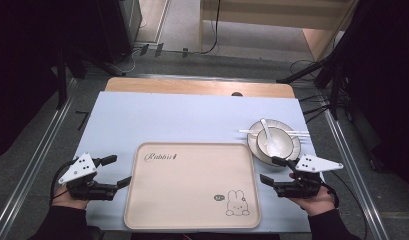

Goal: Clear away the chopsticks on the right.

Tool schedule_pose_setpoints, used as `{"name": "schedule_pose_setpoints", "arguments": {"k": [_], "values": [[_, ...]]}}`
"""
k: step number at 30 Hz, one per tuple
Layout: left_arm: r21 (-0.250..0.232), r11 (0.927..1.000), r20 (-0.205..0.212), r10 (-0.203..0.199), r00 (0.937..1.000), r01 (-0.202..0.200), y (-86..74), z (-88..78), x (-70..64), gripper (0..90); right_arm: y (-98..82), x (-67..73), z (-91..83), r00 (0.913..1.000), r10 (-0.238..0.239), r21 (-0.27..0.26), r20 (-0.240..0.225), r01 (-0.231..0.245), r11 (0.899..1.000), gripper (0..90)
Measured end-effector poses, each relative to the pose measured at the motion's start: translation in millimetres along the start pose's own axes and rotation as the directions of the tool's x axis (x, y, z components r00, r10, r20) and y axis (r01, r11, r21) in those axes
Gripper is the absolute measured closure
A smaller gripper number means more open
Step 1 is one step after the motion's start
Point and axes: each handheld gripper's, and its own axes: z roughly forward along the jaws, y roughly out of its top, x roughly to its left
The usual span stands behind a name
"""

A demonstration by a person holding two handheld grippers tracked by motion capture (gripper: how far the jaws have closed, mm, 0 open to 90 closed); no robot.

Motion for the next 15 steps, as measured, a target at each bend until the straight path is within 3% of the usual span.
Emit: {"name": "schedule_pose_setpoints", "arguments": {"k": [6, 9, 15], "values": [[-0.005, 1.0, -0.003, -0.003, 1.0, 0.003, 0.4, 0.4, 0.9, 14.7, -0.7, -0.9, -0.1, 1.0, -0.001, -0.004, -0.001, 0.001, 1.0, 20.6], [-0.002, 1.0, -0.005, 0.002, 1.0, -0.002, 0.6, -0.1, 0.6, 14.7, -1.3, -2.9, 1.4, 0.9994, 0.034, 0.0, -0.002, -0.034, 0.999, 19.1], [-0.015, 0.9999, -0.004, 0.0, 1.0, 0.0, 0.8, -0.8, 0.6, 14.7, 0.0, -2.4, 2.5, 0.9969, 0.06, -0.007, 0.05, -0.06, 0.998, 18.4]]}}
